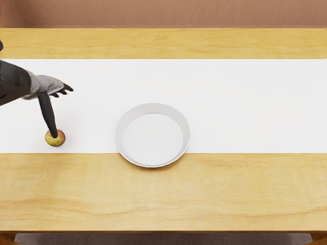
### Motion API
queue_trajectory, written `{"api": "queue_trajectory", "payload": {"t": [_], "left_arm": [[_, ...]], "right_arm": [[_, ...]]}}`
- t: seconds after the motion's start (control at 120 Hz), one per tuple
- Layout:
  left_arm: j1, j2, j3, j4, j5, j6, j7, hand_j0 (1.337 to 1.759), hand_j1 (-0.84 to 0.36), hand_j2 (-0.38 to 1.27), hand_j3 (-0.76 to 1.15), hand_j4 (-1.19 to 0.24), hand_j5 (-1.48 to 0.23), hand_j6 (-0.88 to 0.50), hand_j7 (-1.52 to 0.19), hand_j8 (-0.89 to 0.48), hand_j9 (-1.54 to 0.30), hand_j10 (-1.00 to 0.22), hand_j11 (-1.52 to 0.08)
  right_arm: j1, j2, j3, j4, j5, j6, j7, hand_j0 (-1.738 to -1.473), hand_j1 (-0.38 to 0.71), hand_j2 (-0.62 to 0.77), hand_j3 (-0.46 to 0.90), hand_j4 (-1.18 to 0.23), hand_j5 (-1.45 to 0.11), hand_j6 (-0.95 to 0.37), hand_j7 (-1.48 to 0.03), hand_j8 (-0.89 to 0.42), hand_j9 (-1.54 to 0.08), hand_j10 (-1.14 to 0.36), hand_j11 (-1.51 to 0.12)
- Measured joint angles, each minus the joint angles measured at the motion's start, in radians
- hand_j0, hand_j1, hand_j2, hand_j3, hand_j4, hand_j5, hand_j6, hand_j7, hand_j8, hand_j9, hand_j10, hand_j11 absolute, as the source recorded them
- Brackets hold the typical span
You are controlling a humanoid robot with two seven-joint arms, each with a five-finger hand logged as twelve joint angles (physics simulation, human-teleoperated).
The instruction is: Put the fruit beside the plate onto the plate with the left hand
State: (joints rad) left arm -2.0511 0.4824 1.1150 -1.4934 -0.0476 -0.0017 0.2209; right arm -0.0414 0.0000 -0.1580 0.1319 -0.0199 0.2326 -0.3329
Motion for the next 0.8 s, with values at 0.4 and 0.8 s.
{"api": "queue_trajectory", "payload": {"t": [0.4, 0.8], "left_arm": [[0.027, -0.103, 0.057, -0.019, -0.065, -0.048, 0.011, 1.658, 0.21, 0.02, 0.00, -0.11, -0.15, -0.11, -0.15, -0.11, -0.15, -0.11, -0.15], [0.086, -0.207, 0.058, -0.014, -0.013, 0.234, 0.036, 1.658, 0.10, 0.04, 0.00, -0.21, -0.27, -0.21, -0.27, -0.21, -0.27, -0.21, -0.27]], "right_arm": [[0.000, 0.000, 0.000, 0.000, 0.000, 0.000, 0.000, -1.658, -0.35, 0.00, 0.00, 0.00, 0.00, 0.00, 0.00, 0.00, 0.00, 0.00, 0.00], [0.000, 0.000, 0.000, 0.000, 0.000, 0.000, 0.000, -1.658, -0.35, 0.00, 0.00, 0.00, 0.00, 0.00, 0.00, 0.00, 0.00, 0.00, 0.00]]}}
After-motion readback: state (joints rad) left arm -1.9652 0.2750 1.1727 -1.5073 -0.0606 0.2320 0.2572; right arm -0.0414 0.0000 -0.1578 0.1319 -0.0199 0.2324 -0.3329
